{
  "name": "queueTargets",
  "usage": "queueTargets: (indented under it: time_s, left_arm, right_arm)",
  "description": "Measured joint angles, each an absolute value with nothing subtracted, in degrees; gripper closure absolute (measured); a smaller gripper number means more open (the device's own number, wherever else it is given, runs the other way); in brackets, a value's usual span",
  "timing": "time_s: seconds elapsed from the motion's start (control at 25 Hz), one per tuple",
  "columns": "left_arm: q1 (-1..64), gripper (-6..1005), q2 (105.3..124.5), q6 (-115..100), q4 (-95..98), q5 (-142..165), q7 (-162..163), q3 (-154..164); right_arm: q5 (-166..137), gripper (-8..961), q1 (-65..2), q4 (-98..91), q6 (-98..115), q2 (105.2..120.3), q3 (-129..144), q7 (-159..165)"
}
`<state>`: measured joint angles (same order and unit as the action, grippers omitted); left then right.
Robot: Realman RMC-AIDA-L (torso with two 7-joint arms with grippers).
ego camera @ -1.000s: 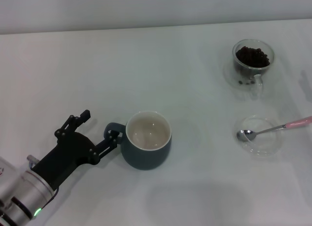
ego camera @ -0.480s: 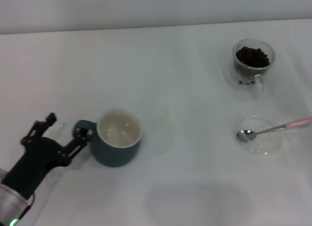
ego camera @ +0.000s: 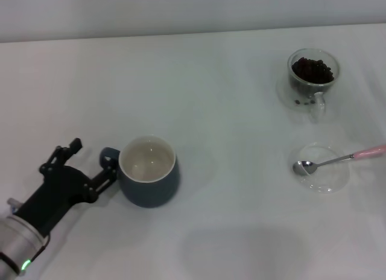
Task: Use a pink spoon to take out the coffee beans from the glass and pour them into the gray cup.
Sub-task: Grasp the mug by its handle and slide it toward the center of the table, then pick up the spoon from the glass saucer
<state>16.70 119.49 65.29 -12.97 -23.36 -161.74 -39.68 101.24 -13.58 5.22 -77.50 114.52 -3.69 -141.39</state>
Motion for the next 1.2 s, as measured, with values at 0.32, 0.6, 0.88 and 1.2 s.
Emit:
queueTargets:
  time_s: [0.32, 0.6, 0.88, 1.2]
  left_arm:
    - [17.2, 123, 119.6, 60.2, -15.1, -19.4, -161.4, -39.6]
    - [14.3, 123, 119.47, 61.2, -15.2, -19.3, -161.4, -39.6]
    - [11.2, 122, 119.34, 66.1, -14.4, -19.0, -161.8, -39.8]
    - [8.3, 122, 119.28, 77.1, -10.0, -23.8, -161.8, -40.4]
  right_arm:
    - [101.2, 112, -14.0, 5.5, -77.5, 114.57, -3.6, -141.4]
    - [101.2, 112, -14.1, 5.7, -77.5, 114.61, -3.0, -141.3]
    - [101.2, 113, -13.9, 5.7, -77.3, 114.7, -2.9, -141.0]
    - [101.2, 113, -11.3, 4.0, -76.2, 114.2, 0.0, -131.7]
